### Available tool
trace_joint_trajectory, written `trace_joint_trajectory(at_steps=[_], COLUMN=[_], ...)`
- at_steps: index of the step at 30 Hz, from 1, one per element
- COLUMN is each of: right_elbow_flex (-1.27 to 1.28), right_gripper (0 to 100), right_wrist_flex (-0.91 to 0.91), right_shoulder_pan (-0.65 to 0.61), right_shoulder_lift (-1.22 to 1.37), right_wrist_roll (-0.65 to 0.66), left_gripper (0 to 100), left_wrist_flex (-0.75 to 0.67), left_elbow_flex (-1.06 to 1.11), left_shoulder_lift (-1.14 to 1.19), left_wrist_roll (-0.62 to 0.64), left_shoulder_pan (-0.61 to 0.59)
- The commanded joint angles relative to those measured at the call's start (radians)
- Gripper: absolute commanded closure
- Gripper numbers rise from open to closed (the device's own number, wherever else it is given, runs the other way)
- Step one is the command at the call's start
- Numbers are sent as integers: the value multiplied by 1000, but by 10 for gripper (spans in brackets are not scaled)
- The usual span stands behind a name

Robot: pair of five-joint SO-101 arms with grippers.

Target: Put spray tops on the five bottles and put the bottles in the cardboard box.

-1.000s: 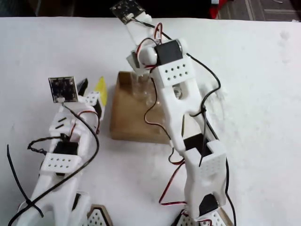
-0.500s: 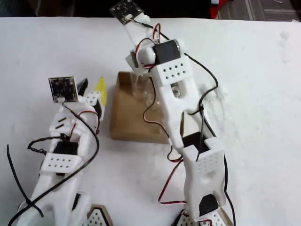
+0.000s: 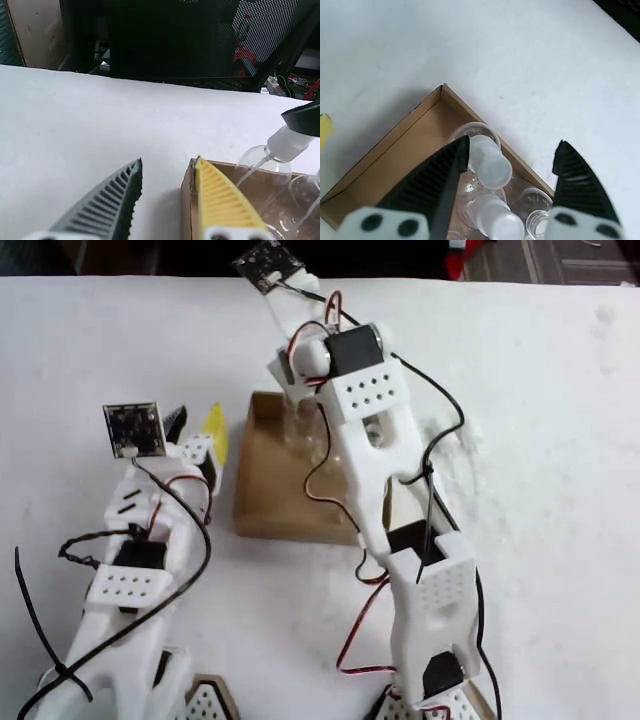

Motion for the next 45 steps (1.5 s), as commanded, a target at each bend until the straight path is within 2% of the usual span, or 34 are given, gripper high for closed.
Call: trace_joint_trajectory(at_steps=[1,6,12,17,19,21,25,32,45], right_elbow_flex=[-103,-229,-232,-164,-140,-130,-130,-141,-141], right_gripper=[754,754,752,754,754,754,755,755,755], right_wrist_flex=[25,81,91,88,87,91,91,85,68], right_shoulder_pan=[5,88,351,579,645,682,696,670,553], right_shoulder_lift=[-102,-199,-234,-166,-116,-58,81,277,360], right_wrist_roll=[3,-34,-101,-95,-92,-35,117,247,267], left_gripper=[840,839,839,839,839,839,839,839,839], left_wrist_flex=[-26,-26,-26,-26,-26,-26,-26,-21,-23], left_elbow_flex=[-5,-5,-3,-3,-3,-3,-3,-3,-3], left_shoulder_lift=[-24,-24,-24,-24,-24,-24,-24,-24,-24], left_wrist_roll=[-12,-12,-11,-12,-14,-15,-15,-17,-17], left_shoulder_pan=[13,13,13,13,13,13,13,13,13])
